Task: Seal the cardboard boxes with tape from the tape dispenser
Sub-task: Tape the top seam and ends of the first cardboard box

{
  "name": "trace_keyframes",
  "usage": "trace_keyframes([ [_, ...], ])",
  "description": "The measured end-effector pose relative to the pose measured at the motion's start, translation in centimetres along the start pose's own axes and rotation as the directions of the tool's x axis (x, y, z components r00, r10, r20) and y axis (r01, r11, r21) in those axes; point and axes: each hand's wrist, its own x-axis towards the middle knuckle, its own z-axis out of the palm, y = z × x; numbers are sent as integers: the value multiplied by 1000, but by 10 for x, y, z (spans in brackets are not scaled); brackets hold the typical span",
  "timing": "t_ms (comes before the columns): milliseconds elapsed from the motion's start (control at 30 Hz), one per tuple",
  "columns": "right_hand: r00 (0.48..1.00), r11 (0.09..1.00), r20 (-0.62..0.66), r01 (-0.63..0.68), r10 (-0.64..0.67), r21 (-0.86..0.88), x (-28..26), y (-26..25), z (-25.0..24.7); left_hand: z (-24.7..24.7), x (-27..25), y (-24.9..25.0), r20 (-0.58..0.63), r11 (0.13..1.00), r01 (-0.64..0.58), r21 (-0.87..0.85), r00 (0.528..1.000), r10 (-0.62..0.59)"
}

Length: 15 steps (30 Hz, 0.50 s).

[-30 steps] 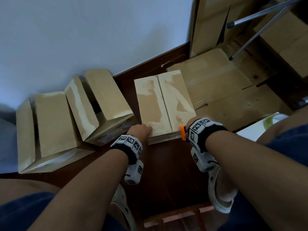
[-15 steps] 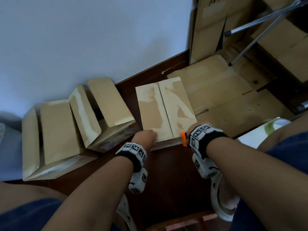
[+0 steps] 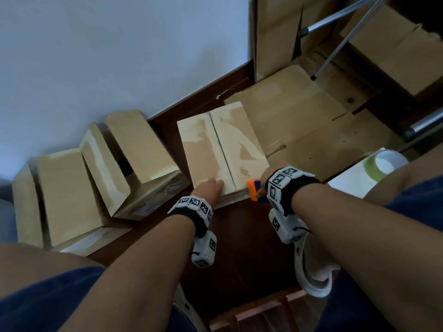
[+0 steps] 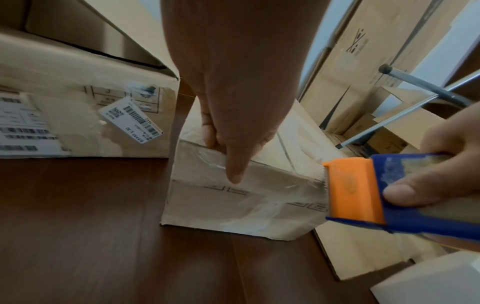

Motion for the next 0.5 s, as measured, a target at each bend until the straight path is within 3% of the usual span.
trace_keyframes([
  [133, 991, 991, 69, -113, 118, -74, -6, -2, -7, -4, 3, -11, 55, 999, 15, 44, 998, -18],
  [267, 997, 991, 59, -41, 49, -129, -11, -15, -7, -3, -8, -38, 77, 994, 26, 104, 996, -34],
  [333, 992, 986, 124, 24, -3, -167, -13, -23, -6, -1, -14, -48, 87, 993, 31, 113, 995, -41],
  [400, 977, 989, 210, 64, -35, -135, -16, -25, -9, -2, -17, -46, 91, 990, 35, 136, 995, -47],
  [500, 984, 980, 173, 64, -31, -186, -24, -27, -15, -6, -13, -23, 7, 985, -26, 172, 1000, 25],
])
